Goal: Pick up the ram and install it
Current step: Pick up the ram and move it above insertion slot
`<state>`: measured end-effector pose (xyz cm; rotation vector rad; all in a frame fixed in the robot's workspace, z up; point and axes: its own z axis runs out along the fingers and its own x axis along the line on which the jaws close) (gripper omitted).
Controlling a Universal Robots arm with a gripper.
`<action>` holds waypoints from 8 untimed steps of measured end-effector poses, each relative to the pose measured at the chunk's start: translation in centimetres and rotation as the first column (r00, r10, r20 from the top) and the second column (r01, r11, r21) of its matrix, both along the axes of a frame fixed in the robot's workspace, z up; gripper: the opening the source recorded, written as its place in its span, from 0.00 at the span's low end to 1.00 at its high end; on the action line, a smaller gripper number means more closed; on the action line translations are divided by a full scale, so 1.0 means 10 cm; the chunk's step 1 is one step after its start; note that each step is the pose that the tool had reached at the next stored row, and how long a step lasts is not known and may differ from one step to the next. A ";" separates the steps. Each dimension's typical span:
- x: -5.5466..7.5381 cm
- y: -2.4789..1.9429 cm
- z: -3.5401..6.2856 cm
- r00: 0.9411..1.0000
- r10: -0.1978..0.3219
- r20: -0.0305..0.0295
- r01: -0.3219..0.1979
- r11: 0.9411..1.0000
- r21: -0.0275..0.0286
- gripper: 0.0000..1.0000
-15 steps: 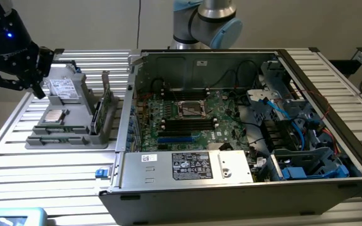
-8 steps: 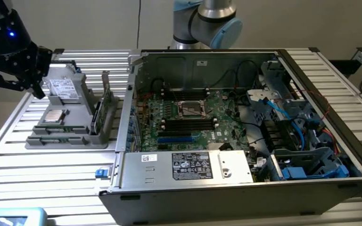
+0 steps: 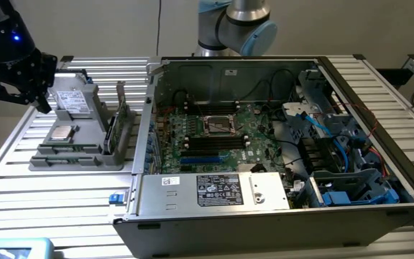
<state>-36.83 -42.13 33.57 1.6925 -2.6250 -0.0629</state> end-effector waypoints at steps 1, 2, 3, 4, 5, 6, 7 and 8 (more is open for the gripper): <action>0.00 0.000 0.000 1.000 0.015 0.000 -0.015 1.000 0.000 0.11; 0.00 0.000 0.000 1.000 0.031 0.000 -0.031 1.000 0.000 0.11; 0.00 0.000 0.000 0.999 0.046 0.000 -0.046 0.999 0.000 0.11; 0.00 0.000 0.000 0.998 0.061 0.000 -0.061 0.998 0.000 0.11; 0.00 0.000 0.000 0.997 0.076 0.001 -0.076 0.997 0.000 0.11; 0.00 0.000 0.000 0.996 0.090 0.001 -0.090 0.996 0.000 0.11; 0.00 0.000 0.000 0.995 0.104 0.001 -0.104 0.995 0.000 0.11; 0.00 0.000 0.000 0.993 0.117 0.001 -0.117 0.993 0.000 0.11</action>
